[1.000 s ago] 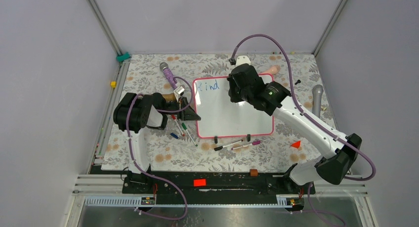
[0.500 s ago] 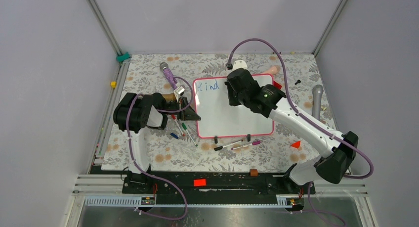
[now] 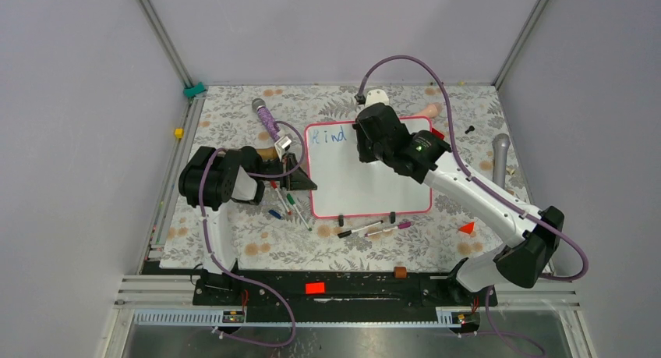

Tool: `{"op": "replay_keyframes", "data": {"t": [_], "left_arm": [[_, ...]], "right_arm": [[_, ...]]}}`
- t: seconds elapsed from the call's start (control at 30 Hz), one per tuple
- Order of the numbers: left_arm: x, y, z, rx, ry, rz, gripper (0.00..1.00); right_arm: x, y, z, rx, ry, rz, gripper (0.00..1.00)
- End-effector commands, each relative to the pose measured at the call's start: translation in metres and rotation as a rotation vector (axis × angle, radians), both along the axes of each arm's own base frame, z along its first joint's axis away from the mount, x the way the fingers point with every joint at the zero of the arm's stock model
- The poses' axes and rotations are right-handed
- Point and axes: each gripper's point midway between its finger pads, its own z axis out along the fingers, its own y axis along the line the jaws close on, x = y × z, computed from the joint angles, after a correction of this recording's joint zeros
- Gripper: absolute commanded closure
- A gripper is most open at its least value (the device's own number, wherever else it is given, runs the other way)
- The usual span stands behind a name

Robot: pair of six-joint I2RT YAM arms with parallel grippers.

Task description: Write a sentence on the whiteboard

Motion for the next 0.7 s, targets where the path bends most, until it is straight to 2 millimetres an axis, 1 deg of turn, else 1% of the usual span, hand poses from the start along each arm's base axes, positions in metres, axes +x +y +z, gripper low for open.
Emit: {"op": "replay_keyframes", "data": {"t": [0.0,0.1,0.17,0.2,0.47,0.57,0.67], "left_arm": [[-0.0217,-0.0012,0.0019,0.002,-0.036,-0.084,1.00],[-0.0248,-0.0025,0.0060,0.000,-0.049,-0.094,1.00],[-0.0268,-0.0040,0.0080,-0.001,-0.055,-0.107,0.92],[-0.0277,-0.0045,0.0089,-0.001,-0.060,-0.111,0.91],[-0.0284,-0.0047,0.0061,0.000,-0.050,-0.107,0.89],[-0.0275,-0.0048,0.0064,0.000,-0.049,-0.108,0.82],[-0.0266,-0.0044,0.0060,0.000,-0.048,-0.103,0.81]], "right_arm": [[0.0111,0.0126,0.0311,0.048,-0.082,0.003,1.00],[0.0116,0.0140,0.0296,0.046,-0.078,0.007,1.00],[0.0116,0.0156,0.0276,0.045,-0.072,0.012,1.00],[0.0114,0.0162,0.0270,0.045,-0.070,0.014,1.00],[0.0178,0.0195,0.0276,0.032,-0.078,0.009,1.00],[0.0198,0.0191,0.0288,0.026,-0.084,0.004,1.00],[0.0207,0.0184,0.0293,0.020,-0.089,0.002,1.00]]}}
